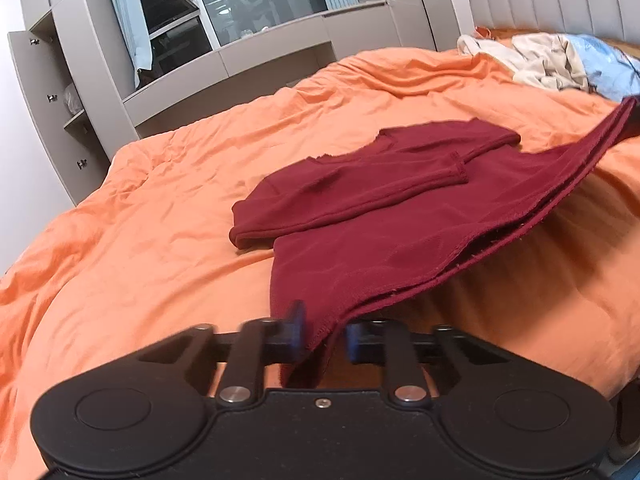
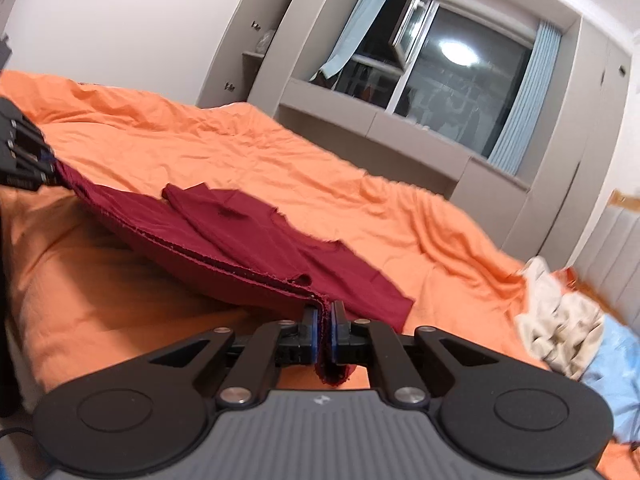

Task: Fold small clothes
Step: 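Grasp the hem with the left tool while the right tool holds it, lifting together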

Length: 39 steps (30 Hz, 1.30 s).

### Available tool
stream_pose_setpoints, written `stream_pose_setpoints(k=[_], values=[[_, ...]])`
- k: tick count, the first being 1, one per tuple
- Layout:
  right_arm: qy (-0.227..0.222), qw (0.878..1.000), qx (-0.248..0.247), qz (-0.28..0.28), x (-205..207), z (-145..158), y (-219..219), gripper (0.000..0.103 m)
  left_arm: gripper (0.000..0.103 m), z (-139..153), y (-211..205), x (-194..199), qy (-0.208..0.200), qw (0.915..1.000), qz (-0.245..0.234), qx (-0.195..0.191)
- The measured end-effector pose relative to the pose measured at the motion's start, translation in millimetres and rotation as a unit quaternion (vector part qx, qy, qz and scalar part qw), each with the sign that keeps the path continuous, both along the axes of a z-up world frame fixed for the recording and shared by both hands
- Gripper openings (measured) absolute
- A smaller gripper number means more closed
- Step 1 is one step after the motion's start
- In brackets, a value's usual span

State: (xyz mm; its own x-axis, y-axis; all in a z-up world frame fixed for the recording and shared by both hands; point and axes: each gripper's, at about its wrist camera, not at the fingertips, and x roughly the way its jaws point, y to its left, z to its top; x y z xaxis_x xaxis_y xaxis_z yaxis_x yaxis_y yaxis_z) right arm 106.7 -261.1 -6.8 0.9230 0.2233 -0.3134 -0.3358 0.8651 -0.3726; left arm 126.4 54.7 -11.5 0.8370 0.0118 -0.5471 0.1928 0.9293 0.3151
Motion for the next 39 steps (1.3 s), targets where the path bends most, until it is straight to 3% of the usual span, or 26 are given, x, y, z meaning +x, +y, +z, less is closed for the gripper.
stream_pose_setpoints(k=[2,11,23,27,39], values=[[-0.023,1.000,0.003,-0.008,-3.5,1.7,-0.4,0.006,0.007,4.6,1.6,-5.6,-0.027,0.9996,0.000,-0.009],[-0.119,0.991,0.043,-0.046,-22.8,31.1,-14.6,0.006,0.005,42.4,2.9,-26.2,-0.150,0.9848,-0.003,-0.088],[-0.214,0.971,0.089,-0.059,-85.4,88.5,-44.5,0.006,0.005,117.3,-23.6,-87.1,-0.244,0.9621,-0.045,-0.112],[-0.204,0.973,0.089,-0.057,-77.7,89.3,-48.6,0.006,0.005,132.8,-33.3,-96.5,-0.253,0.9591,-0.054,-0.114],[-0.158,0.984,0.067,-0.055,-1.8,76.1,-41.7,0.006,0.006,122.9,-33.5,-47.7,-0.216,0.9694,-0.037,-0.110]])
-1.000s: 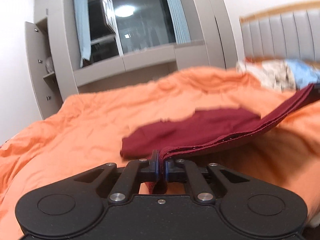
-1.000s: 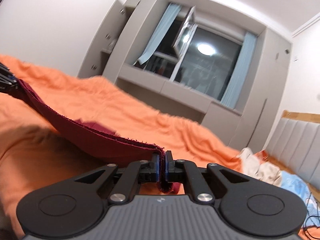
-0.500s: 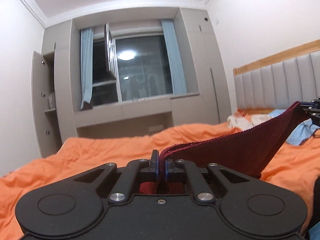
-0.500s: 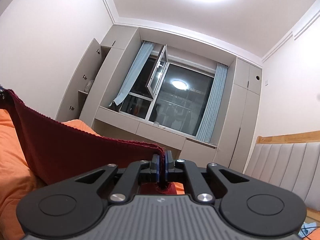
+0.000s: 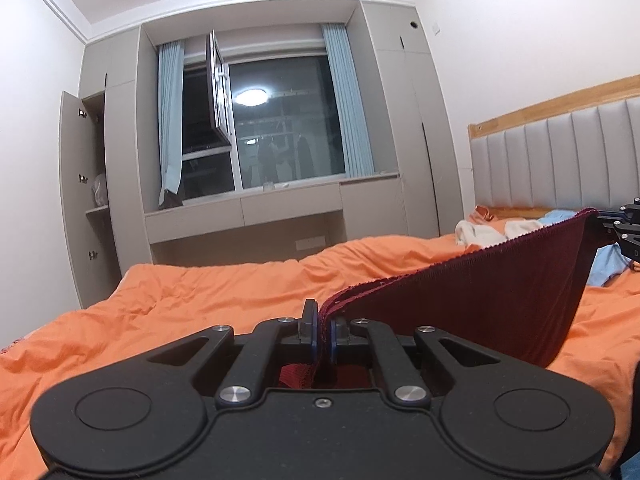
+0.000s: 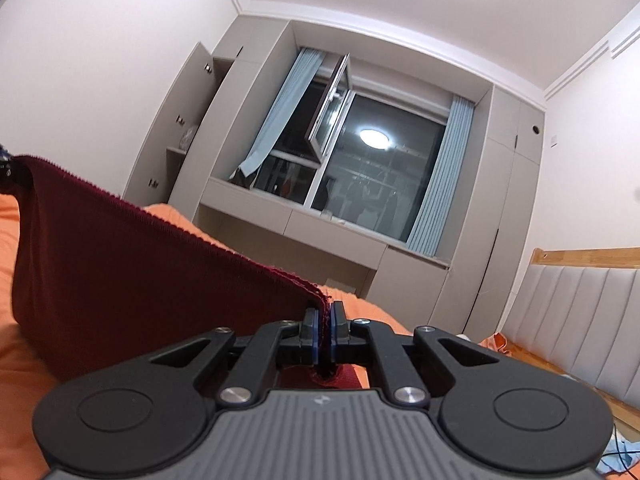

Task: Fold small clothes
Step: 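Grasp the hem with the left tool while the right tool holds it, lifting together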

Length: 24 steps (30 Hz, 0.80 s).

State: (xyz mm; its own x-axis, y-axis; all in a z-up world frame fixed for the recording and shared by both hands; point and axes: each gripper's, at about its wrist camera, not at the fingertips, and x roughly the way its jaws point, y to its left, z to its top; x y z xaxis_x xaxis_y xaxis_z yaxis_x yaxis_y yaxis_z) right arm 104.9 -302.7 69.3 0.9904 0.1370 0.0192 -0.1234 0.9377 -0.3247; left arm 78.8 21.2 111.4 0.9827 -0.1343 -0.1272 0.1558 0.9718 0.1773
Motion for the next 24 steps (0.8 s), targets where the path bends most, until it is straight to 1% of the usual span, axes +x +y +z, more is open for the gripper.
stream_pose_setpoints(k=[6,9,16,18,20,24], values=[[0.024,1.000,-0.003,0.007,65.7,-10.7,5.5,0.006,0.006,-9.3,2.4,45.5,0.016,0.9999,0.007,0.002],[0.035,0.999,-0.009,0.012,99.1,-17.5,8.4,0.006,0.006,-16.1,2.2,75.0,0.022,0.9996,0.013,0.010],[0.068,0.997,-0.031,0.020,177.8,-41.6,18.7,0.006,0.006,-34.1,7.4,149.0,0.051,0.9983,0.025,0.013],[0.082,0.996,-0.040,0.023,200.1,-49.1,23.1,0.006,0.006,-40.9,9.4,171.6,0.064,0.9974,0.028,0.012],[0.095,0.994,-0.048,0.027,219.4,-57.7,27.7,0.006,0.006,-49.3,12.6,197.4,0.086,0.9958,0.031,0.012],[0.122,0.989,-0.074,0.032,252.0,-83.4,39.2,0.006,0.006,-73.3,18.8,246.7,0.145,0.9884,0.043,0.009]])
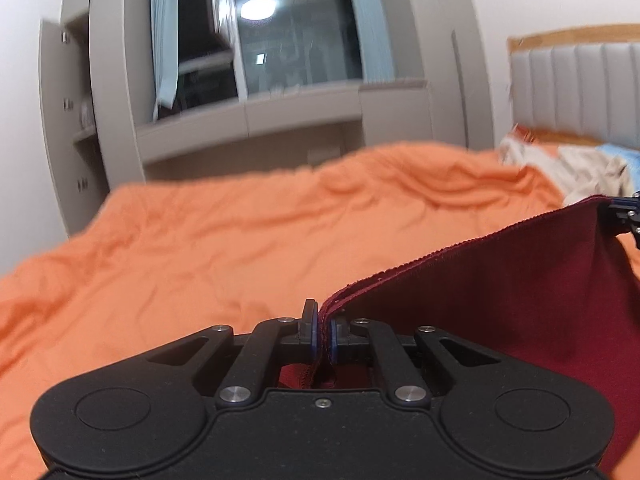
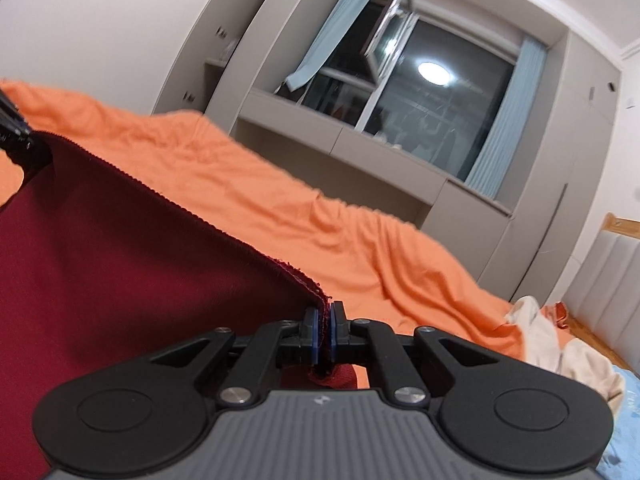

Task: Fold small clothes
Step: 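Grasp the hem with the left tool while the right tool holds it, lifting together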

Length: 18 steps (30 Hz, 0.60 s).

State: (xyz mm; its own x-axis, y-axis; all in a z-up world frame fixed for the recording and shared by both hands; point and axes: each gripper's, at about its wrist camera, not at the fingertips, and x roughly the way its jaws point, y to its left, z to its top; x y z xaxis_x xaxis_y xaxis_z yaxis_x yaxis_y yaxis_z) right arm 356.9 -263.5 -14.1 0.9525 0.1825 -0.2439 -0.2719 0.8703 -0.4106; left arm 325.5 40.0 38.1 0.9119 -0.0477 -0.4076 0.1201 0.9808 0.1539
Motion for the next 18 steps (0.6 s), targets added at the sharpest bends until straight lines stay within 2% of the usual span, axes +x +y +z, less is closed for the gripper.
stream_pose_setpoints(k=[5,13,18], values=[[0.026,0.999,-0.021,-0.003,39.5,-28.7,10.9,0.006,0.006,-27.5,8.2,40.3,0.046,0.9987,0.019,-0.014],[0.072,0.996,-0.048,0.001,70.2,-70.8,22.1,0.006,0.006,-56.8,14.3,86.5,0.087,0.9952,0.040,-0.021],[0.104,0.993,-0.053,-0.001,76.0,-84.4,22.4,0.008,0.008,-77.9,19.2,102.9,0.123,0.9909,0.048,-0.030]])
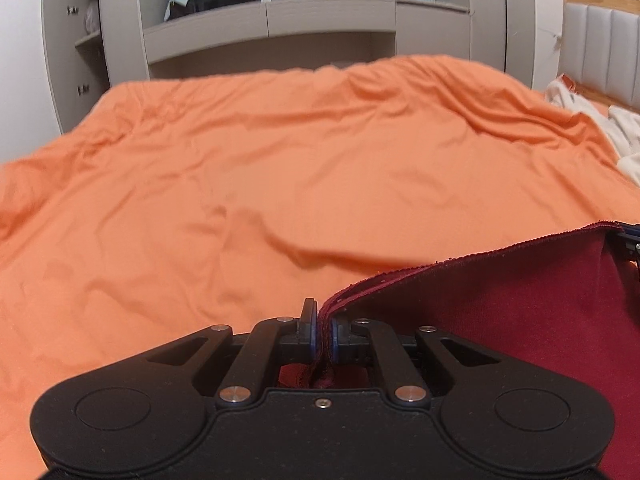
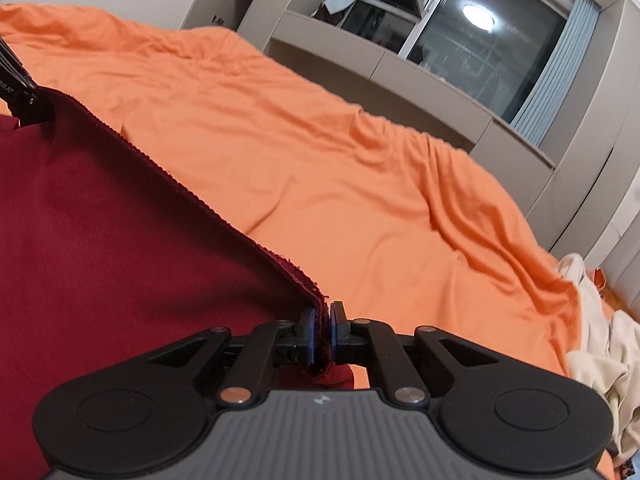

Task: Fold small clothes
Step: 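Grasp the hem with the left tool while the right tool holds it, lifting together, then lay the hem over the collar and open both tools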

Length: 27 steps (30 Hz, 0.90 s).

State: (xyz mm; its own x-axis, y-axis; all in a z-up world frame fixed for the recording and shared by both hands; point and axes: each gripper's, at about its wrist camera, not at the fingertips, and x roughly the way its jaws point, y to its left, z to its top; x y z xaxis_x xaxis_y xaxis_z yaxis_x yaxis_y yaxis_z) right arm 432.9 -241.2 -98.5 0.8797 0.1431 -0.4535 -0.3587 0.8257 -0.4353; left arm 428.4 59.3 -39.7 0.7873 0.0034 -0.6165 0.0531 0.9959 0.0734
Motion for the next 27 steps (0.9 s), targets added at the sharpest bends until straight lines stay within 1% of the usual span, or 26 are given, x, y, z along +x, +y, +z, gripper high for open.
stream_pose_setpoints(k=[1,4,8,9,10,11,12,13,14,15,16,17,18,20,21,23,25,27], values=[[0.003,1.000,0.000,-0.002,-0.1,-1.1,-0.4,0.010,0.008,-3.7,0.2,2.6,0.007,1.0000,0.001,0.001],[0.005,1.000,0.002,-0.007,-0.9,-1.7,-1.5,0.020,0.010,-10.3,0.8,8.4,0.019,0.9998,0.003,-0.003],[0.009,1.000,0.006,-0.009,-2.7,-0.8,-3.4,0.025,0.020,-12.7,4.6,11.0,0.027,0.9995,0.011,-0.009],[0.008,1.000,0.006,-0.010,-4.1,-1.0,-3.7,0.025,0.021,-12.3,6.4,10.7,0.027,0.9994,0.014,-0.013],[0.008,1.000,0.005,-0.010,-5.0,-0.9,-3.9,0.029,0.023,-11.5,7.9,9.9,0.027,0.9993,0.017,-0.018],[0.007,1.000,0.005,-0.011,-5.1,-0.7,-4.3,0.038,0.027,-10.8,9.5,9.6,0.027,0.9992,0.019,-0.022],[0.006,1.000,0.006,-0.013,-4.9,0.0,-4.9,0.043,0.031,-10.1,10.1,9.7,0.027,0.9991,0.022,-0.023],[0.005,1.000,0.007,-0.015,-4.8,0.3,-5.6,0.050,0.041,-9.1,10.7,9.4,0.027,0.9990,0.026,-0.023],[0.005,1.000,0.008,-0.016,-4.5,1.1,-6.6,0.055,0.055,-8.1,10.7,9.7,0.028,0.9990,0.028,-0.022],[0.005,1.000,0.009,-0.018,-4.9,1.7,-7.8,0.059,0.063,-6.7,10.8,8.6,0.026,0.9990,0.029,-0.021],[0.005,1.000,0.010,-0.020,-5.1,2.6,-8.9,0.067,0.073,-4.6,11.1,6.9,0.021,0.9991,0.031,-0.020],[0.004,1.000,0.010,-0.022,-5.7,4.0,-10.2,0.076,0.077,-2.1,11.6,4.6,0.014,0.9992,0.033,-0.020],[0.002,1.000,0.012,-0.023,-6.5,5.9,-11.8,0.079,0.079,0.6,11.4,3.0,0.011,0.9992,0.033,-0.021],[-0.004,1.000,0.013,-0.023,-8.6,9.9,-14.3,0.090,0.085,5.6,13.6,-0.7,0.007,0.9990,0.033,-0.027],[-0.006,1.000,0.013,-0.023,-9.5,11.2,-14.9,0.093,0.087,7.5,14.5,-3.1,0.006,0.9989,0.034,-0.032],[-0.011,0.999,0.010,-0.028,-9.7,11.9,-16.0,0.100,0.095,10.5,14.8,-8.7,0.003,0.9987,0.028,-0.042],[-0.015,0.999,0.004,-0.041,-7.7,9.4,-17.3,0.102,0.098,10.9,13.6,-12.7,0.003,0.9986,0.015,-0.051],[-0.011,0.998,0.002,-0.057,-3.3,5.6,-19.8,0.102,0.099,7.8,8.6,-13.3,0.006,0.9989,0.004,-0.047]])
